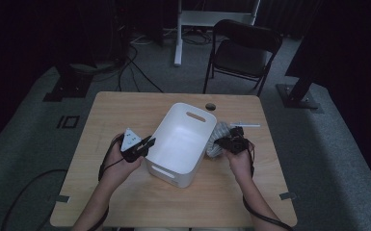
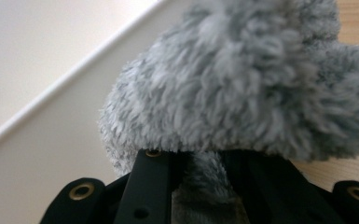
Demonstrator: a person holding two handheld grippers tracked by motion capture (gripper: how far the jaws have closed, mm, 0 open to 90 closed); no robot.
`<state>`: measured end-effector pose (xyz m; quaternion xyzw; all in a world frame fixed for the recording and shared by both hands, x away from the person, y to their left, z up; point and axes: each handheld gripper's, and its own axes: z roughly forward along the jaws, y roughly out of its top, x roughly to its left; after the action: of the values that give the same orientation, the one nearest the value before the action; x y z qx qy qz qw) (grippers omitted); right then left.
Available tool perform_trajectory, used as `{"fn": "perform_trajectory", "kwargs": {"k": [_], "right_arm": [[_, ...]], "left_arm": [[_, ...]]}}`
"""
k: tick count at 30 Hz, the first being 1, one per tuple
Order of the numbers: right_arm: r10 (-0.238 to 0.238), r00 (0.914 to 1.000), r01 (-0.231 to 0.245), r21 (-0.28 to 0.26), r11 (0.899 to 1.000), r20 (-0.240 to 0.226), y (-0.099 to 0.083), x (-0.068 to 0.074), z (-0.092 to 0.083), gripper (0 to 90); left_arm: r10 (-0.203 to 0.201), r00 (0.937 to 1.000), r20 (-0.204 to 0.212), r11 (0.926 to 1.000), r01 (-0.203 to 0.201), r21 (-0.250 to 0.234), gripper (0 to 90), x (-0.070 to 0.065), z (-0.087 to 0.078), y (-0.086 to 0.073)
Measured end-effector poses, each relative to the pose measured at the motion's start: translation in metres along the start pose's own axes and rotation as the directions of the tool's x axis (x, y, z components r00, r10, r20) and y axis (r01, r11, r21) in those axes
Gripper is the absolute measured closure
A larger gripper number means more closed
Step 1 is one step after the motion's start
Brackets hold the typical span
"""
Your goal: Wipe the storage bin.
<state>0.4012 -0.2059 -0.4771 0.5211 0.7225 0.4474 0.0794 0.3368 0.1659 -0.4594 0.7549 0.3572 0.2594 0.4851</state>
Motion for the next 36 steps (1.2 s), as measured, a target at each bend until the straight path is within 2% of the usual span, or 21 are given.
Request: {"fn": "perform_trajectory", "kwargs": {"k": [15,18,23,25,31,36], "right_arm": [[0.023,0.9994,-0.025,0.090,0.996,0.028,-0.020,-0.011,0.027,76.9],[0.022,0.9992,-0.026,0.105,0.994,0.034,-0.025,-0.014,0.033,76.8],[0.023,0.9990,-0.027,0.107,0.994,0.039,-0.025,-0.013,0.031,76.8],[0.035,0.9990,-0.038,0.094,0.995,0.029,-0.025,-0.014,0.029,76.8],[0.046,0.9989,-0.046,0.065,0.997,0.008,-0.024,-0.013,0.020,76.8],[0.028,0.9996,-0.028,0.039,0.999,-0.005,-0.023,-0.010,0.001,76.6]], "left_arm": [[0.000,1.0000,0.001,1.0000,0.000,0.003,80.7,0.000,0.000,0.000],[-0.016,0.9999,-0.001,0.9999,0.016,0.000,80.1,0.000,0.000,0.000],[-0.028,0.9996,-0.006,0.9996,0.028,-0.003,78.8,0.001,0.000,0.000],[-0.047,0.9988,-0.009,0.9989,0.047,-0.008,78.3,0.001,0.001,-0.001],[-0.049,0.9987,-0.011,0.9988,0.049,-0.006,74.9,0.002,0.000,-0.001],[-0.062,0.9980,0.010,0.9981,0.062,0.003,71.9,0.000,-0.004,-0.001]]}}
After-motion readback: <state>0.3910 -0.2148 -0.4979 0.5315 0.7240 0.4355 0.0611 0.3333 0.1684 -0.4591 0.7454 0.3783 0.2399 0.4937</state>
